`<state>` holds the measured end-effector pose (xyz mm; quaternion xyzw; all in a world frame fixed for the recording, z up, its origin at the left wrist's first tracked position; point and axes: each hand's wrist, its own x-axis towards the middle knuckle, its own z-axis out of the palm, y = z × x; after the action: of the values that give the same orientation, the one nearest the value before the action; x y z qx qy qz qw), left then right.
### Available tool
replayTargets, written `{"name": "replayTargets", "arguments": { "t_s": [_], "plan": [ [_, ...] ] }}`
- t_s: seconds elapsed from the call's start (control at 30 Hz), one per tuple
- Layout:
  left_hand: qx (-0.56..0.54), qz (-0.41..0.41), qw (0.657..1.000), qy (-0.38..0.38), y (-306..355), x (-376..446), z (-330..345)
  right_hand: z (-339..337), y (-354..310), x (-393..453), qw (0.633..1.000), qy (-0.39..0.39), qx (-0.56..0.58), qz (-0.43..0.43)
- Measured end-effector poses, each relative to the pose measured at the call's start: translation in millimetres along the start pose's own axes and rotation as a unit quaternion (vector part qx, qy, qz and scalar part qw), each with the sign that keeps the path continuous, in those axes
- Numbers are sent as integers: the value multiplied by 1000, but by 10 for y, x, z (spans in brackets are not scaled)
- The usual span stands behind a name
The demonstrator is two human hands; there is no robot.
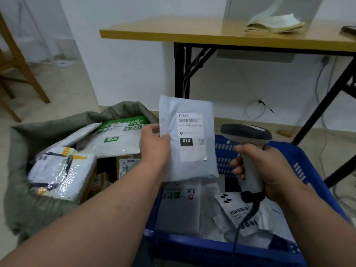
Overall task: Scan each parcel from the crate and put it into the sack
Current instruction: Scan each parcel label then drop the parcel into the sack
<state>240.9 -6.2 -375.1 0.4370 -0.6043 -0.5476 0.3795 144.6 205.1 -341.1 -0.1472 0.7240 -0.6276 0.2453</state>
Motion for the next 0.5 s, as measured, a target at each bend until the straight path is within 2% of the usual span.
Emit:
{"name": "replayTargets", "arguments": {
  "t_s": [0.17, 0.27, 0.37, 0.43, 0.5],
  "plan": [
    [17, 7, 980, 197, 135, 401, -659, 372, 0, 66, 999, -43, 18, 1],
    [26, 21, 967, 253, 180, 602, -1025, 591, 19, 98, 997, -71, 20, 6],
    [73, -31, 974, 214, 128, 758, -1224, 763, 49, 108, 997, -82, 5, 11],
    [213, -76, 962, 155, 79, 774, -1258, 838, 68, 98, 996, -88, -5, 11],
    [351, -75, 929, 94, 57, 669, -1197, 861, 83, 85, 996, -90, -14, 10]
  ]
}}
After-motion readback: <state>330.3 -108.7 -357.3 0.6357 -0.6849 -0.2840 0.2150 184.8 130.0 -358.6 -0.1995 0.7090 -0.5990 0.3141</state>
